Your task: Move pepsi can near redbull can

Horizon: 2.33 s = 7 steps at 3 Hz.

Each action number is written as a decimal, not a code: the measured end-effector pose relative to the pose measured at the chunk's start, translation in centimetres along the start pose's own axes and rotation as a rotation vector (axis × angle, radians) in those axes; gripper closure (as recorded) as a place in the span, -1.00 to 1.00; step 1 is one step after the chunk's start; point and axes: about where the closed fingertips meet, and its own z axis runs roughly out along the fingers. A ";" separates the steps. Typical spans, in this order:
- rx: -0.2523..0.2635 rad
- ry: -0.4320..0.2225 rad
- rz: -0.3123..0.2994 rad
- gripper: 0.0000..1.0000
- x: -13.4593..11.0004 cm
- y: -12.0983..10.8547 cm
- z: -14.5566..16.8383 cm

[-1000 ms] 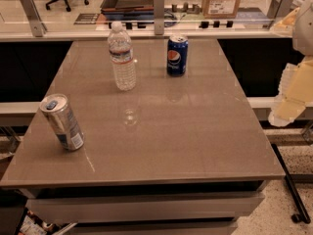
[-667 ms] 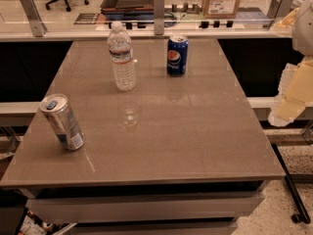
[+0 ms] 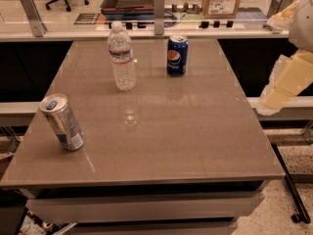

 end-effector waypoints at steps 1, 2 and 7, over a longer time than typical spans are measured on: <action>0.056 -0.171 0.076 -1.00 -1.7 -2.8 1.8; 0.099 -0.336 0.139 -1.00 -3.3 -5.6 3.9; 0.052 -0.773 0.395 -1.00 -7.7 -14.7 18.5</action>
Offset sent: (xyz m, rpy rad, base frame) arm 0.1260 0.0294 -0.0046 0.5662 -0.2715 -0.0332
